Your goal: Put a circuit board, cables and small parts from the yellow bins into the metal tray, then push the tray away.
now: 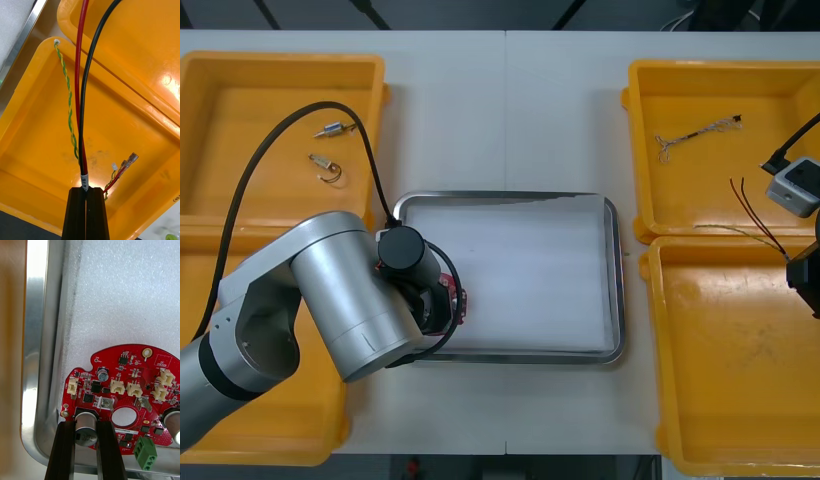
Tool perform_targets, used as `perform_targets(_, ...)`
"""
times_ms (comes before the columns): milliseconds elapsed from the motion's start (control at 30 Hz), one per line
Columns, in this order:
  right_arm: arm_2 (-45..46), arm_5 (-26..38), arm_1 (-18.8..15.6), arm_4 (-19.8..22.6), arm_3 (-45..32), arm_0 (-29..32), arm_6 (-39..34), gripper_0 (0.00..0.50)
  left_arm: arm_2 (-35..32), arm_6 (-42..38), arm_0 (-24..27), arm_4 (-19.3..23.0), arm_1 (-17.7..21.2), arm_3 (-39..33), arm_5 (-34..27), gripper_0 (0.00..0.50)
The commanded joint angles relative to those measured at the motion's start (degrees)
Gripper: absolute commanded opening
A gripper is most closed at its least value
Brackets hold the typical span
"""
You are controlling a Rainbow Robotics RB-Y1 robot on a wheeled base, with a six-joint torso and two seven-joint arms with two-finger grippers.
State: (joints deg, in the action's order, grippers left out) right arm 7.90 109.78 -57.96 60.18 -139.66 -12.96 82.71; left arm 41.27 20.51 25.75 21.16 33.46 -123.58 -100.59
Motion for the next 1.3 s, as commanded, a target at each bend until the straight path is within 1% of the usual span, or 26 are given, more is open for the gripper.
perform_targets(33, -0.4, 0.2, -2.2, -0.4, -1.5, -1.3, -0.5, 0.0, 1.6, -4.0, 2.1, -0.5, -1.7, 0.4, 1.9, 0.0)
perform_targets(133, -0.4, 0.2, -2.2, -0.4, -1.5, -1.3, -0.5, 0.0, 2.3, -4.1, 2.1, -1.6, -2.0, 1.8, 3.7, 0.0)
perform_targets(467, -0.4, 0.2, -2.2, -0.4, -1.5, -1.3, -0.5, 0.0, 2.3, -3.9, 2.0, -2.3, -2.4, 2.7, 3.8, 0.005)
perform_targets(500, -0.4, 0.2, -2.2, -0.4, -1.5, -1.3, -0.5, 0.0, 2.4, -3.9, 2.1, -2.3, -2.4, 2.7, 4.1, 0.029)
perform_targets(533, -0.4, 0.2, -2.2, -0.4, -1.5, -1.3, -0.5, 0.0, 2.4, -3.8, 2.1, -2.3, -2.4, 2.7, 4.3, 0.07)
perform_targets(567, -0.4, 0.2, -2.2, -0.4, -1.5, -1.3, -0.5, 0.0, 2.4, -3.9, 2.1, -2.4, -2.4, 2.7, 4.4, 0.095)
perform_targets(600, -0.4, 0.2, -2.2, -0.4, -1.5, -1.3, -0.5, 0.0, 2.3, -3.8, 2.1, -2.4, -2.4, 2.7, 4.4, 0.15)
perform_targets(633, -0.4, 0.2, -2.2, -0.4, -1.5, -1.3, -0.5, 0.0, 2.3, -3.8, 2.1, -2.5, -2.3, 2.7, 4.5, 0.187)
perform_targets(667, -0.4, 0.2, -2.2, -0.4, -1.5, -1.3, -0.5, 0.0, 2.3, -3.7, 2.1, -2.5, -2.3, 2.7, 4.6, 0.206)
perform_targets(733, -0.4, 0.2, -2.2, -0.4, -1.5, -1.3, -0.5, 0.0, 2.3, -3.8, 2.1, -2.5, -2.0, 2.6, 4.7, 0.269)
perform_targets(767, -0.4, 0.2, -2.2, -0.4, -1.5, -1.3, -0.5, 0.0, 2.4, -3.8, 2.2, -2.5, -1.9, 2.6, 4.7, 0.29)
perform_targets(800, -0.4, 0.2, -2.2, -0.4, -1.5, -1.3, -0.5, 0.0, 2.4, -3.7, 2.2, -2.5, -1.7, 2.5, 4.6, 0.337)
perform_targets(833, -0.4, 0.2, -2.2, -0.4, -1.5, -1.3, -0.5, 0.0, 2.4, -3.9, 2.4, -2.5, -1.6, 2.2, 4.6, 0.373)
perform_targets(933, -0.4, 0.2, -2.2, -0.4, -1.5, -1.3, -0.5, 0.0, 2.3, -4.1, 3.0, -2.2, -1.0, 1.0, 4.2, 0.423)
perform_targets(1033, -0.4, 0.2, -2.2, -0.4, -1.5, -1.3, -0.5, 0.0, 1.5, -4.3, 3.7, -0.4, 0.2, -1.2, 3.1, 0.448)
perform_targets(1100, -0.4, 0.2, -2.2, -0.4, -1.5, -1.3, -0.5, 0.0, 0.5, -4.3, 4.1, 1.6, 1.3, -3.3, 2.0, 0.456)
perform_targets(1167, -0.4, 0.2, -2.2, -0.4, -1.5, -1.3, -0.5, 0.0, -1.5, -4.2, 5.0, 5.0, 3.1, -6.2, 0.3, 0.461)
perform_targets(1200, -0.4, 0.2, -2.2, -0.4, -1.5, -1.3, -0.5, 0.0, -2.1, -4.2, 5.4, 6.1, 3.6, -7.0, -0.2, 0.463)
perform_targets(1267, -0.4, 0.2, -2.2, -0.4, -1.5, -1.3, -0.5, 0.0, -4.6, -4.1, 6.4, 10.1, 5.8, -10.0, -2.1, 0.471)
perform_targets(1300, -0.4, 0.2, -2.2, -0.4, -1.5, -1.3, -0.5, 0.0, -5.4, -4.1, 6.8, 11.3, 6.5, -10.6, -2.5, 0.475)
